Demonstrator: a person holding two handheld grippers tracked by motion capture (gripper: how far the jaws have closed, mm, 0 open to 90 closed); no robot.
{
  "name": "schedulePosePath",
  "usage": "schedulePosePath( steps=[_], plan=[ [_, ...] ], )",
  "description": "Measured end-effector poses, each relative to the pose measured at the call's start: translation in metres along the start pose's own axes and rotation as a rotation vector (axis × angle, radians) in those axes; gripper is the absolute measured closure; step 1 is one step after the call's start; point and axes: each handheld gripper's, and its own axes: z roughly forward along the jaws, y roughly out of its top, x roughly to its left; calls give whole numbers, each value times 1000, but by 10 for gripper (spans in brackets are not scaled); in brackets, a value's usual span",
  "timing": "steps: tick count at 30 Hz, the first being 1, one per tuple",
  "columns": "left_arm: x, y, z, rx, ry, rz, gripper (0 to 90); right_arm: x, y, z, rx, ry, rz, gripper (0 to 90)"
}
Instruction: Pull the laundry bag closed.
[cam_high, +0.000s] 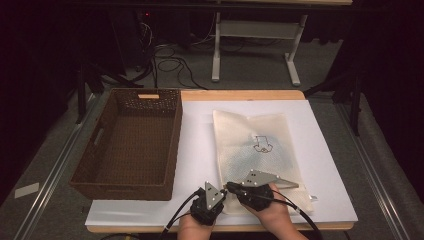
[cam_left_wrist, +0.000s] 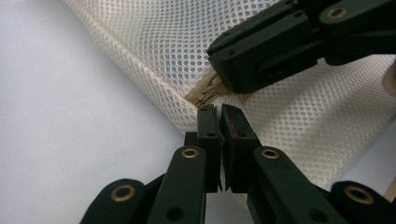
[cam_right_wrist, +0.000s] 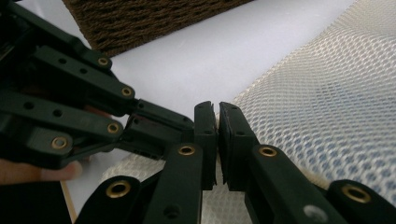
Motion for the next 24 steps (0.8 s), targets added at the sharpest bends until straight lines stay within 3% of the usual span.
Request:
schedulePosePath(
  steps=[4, 8, 13, 20, 24],
  plan=[
    [-1, 0, 1, 1, 0, -4, 841, 3, -2, -4, -4, -12, -23, 878],
    [2, 0, 2, 1, -10, -37, 755, 2, -2, -7, -26, -15, -18, 878],
    [9, -1, 5, 1, -58, -117, 651, 3, 0, -10, -56, -9, -12, 879],
    [18, 0, 7, -4, -138, -191, 684, 3, 0, -14, -71, -11, -11, 879],
    [17, -1, 6, -13, -135, -184, 807, 4, -1, -15, -69, -11, -12, 878]
  ],
)
